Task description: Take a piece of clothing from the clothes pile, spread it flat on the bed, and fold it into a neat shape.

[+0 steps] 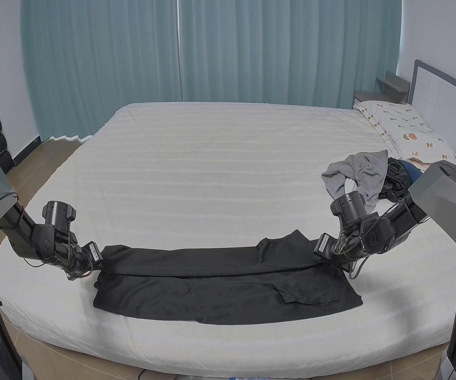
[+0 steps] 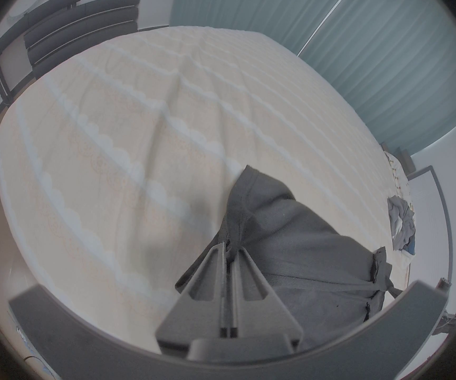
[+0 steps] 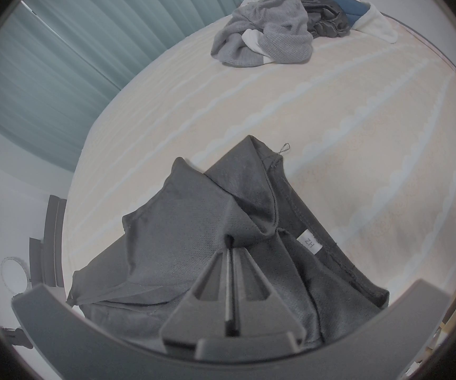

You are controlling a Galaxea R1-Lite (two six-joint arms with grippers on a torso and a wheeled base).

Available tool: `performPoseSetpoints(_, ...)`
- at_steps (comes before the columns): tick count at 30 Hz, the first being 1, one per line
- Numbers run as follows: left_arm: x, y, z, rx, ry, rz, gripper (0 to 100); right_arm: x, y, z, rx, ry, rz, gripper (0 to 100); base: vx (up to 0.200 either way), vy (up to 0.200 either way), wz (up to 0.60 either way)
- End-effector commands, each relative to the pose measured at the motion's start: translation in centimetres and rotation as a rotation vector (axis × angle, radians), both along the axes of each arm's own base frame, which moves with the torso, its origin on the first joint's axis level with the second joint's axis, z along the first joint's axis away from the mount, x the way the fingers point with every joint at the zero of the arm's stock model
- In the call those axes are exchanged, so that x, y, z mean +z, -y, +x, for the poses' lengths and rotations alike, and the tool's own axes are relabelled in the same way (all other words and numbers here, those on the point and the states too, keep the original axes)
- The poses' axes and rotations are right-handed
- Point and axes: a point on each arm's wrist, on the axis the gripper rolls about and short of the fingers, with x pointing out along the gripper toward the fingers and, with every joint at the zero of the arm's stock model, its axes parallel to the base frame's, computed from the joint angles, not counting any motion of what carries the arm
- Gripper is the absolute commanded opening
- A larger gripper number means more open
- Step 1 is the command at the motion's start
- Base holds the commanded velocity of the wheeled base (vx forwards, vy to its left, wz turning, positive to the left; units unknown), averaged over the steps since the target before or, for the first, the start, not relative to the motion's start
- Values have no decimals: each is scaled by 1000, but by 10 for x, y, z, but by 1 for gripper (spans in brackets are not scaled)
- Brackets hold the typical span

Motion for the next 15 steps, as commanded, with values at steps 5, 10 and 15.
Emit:
performPoseSetpoints(5,3,5,-7,-23,-46,2,100,8,3,3,-11,25,13,100,0,0,0)
performPoseSetpoints(10,23,3,-5,-9,10,-2,100,32,16,6,-27,79,62,100,0,0,0)
performPoseSetpoints(15,32,1,11,43,68,-41,100,27,34,9,-46,66,96,100,0,0,0)
